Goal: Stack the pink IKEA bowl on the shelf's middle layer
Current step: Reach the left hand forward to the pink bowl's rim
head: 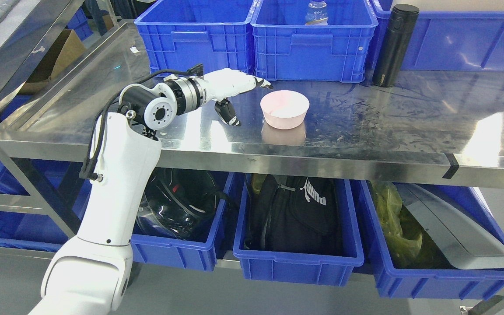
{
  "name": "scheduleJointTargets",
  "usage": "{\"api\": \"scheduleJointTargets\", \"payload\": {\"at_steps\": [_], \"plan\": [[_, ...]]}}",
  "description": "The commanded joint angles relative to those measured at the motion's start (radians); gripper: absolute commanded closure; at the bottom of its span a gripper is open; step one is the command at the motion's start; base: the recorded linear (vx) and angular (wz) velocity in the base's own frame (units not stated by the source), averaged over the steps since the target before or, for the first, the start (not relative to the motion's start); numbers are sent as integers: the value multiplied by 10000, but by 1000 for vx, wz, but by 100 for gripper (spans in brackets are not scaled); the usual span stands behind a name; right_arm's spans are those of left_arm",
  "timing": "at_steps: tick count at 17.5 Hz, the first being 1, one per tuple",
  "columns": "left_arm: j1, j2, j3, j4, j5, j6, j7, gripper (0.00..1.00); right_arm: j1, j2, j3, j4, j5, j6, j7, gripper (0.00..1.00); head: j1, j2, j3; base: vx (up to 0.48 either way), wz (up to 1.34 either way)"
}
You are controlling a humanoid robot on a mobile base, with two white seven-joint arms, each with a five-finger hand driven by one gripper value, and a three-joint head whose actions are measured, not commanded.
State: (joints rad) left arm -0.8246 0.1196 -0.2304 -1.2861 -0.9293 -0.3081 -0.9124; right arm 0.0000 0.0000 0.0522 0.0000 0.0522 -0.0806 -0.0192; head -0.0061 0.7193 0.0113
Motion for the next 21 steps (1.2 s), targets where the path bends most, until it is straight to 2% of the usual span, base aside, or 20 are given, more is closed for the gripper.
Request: {"api": "scheduleJointTargets", "payload": {"at_steps": [1, 4, 16, 21], "plan": [[-605, -1021, -519, 2705, -983, -140, 27, 25, 46, -175, 0, -175, 0, -7, 8, 0, 0, 0, 0, 0, 0], [-605, -1021, -503, 3212, -1873, -171, 379, 25, 31, -175, 0, -175, 0, -7, 8, 0, 0, 0, 0, 0, 0], [-620, -1021, -565, 4009, -1613, -1626, 1775, 26, 46, -175, 0, -175, 0, -7, 8, 0, 0, 0, 0, 0, 0], [-620, -1021, -504, 4102, -1644, -1843, 1715, 48, 46, -175, 0, -175, 0, -7, 8, 0, 0, 0, 0, -1, 13]]}}
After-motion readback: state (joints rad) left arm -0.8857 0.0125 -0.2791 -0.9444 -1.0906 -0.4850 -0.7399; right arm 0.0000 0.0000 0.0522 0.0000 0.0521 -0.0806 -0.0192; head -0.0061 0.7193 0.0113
